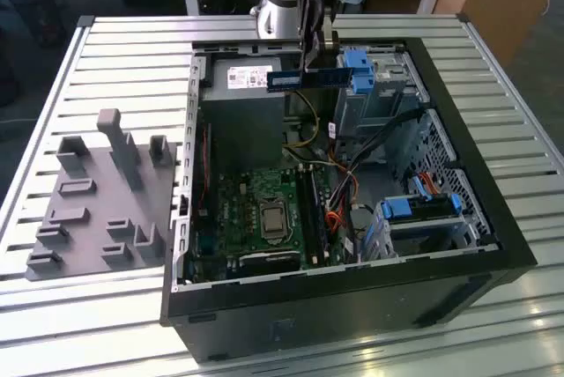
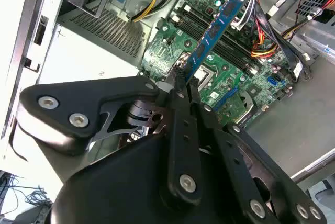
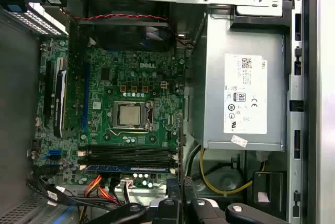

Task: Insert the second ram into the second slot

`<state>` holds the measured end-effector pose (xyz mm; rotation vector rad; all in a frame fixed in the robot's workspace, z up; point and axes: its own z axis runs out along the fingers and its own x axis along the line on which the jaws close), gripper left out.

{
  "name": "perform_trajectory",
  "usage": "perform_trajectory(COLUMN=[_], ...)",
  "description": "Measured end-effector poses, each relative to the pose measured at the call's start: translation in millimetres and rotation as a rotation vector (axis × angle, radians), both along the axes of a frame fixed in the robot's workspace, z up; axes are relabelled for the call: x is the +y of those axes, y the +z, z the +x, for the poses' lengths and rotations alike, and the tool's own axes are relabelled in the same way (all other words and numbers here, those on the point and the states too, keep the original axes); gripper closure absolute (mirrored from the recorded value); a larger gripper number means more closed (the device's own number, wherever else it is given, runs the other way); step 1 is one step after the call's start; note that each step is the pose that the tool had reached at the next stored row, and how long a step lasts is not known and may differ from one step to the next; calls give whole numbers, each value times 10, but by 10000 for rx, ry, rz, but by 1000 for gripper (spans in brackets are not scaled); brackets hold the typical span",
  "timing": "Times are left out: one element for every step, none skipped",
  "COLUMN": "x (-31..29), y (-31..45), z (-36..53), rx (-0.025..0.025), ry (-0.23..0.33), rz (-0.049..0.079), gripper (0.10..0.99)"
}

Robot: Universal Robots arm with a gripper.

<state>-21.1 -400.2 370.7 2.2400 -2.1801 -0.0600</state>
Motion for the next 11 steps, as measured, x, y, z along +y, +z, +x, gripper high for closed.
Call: perform_trajectory(x=[0,0,-2,-3,-5,-7,-9,-10,-12,-14,-17], y=[0,0,0,0,0,0,0,0,0,0,0], z=[0,0,0,0,0,0,0,0,0,0,0], rx=[0,0,0,0,0,0,0,0,0,0,0], ry=[0,0,-1,0,0,0,0,0,0,0,0], rz=[0,0,-1,0,-1,-1,-1,0,-1,-2,-1], gripper=[949,949,949,949,949,949,949,949,949,949,949])
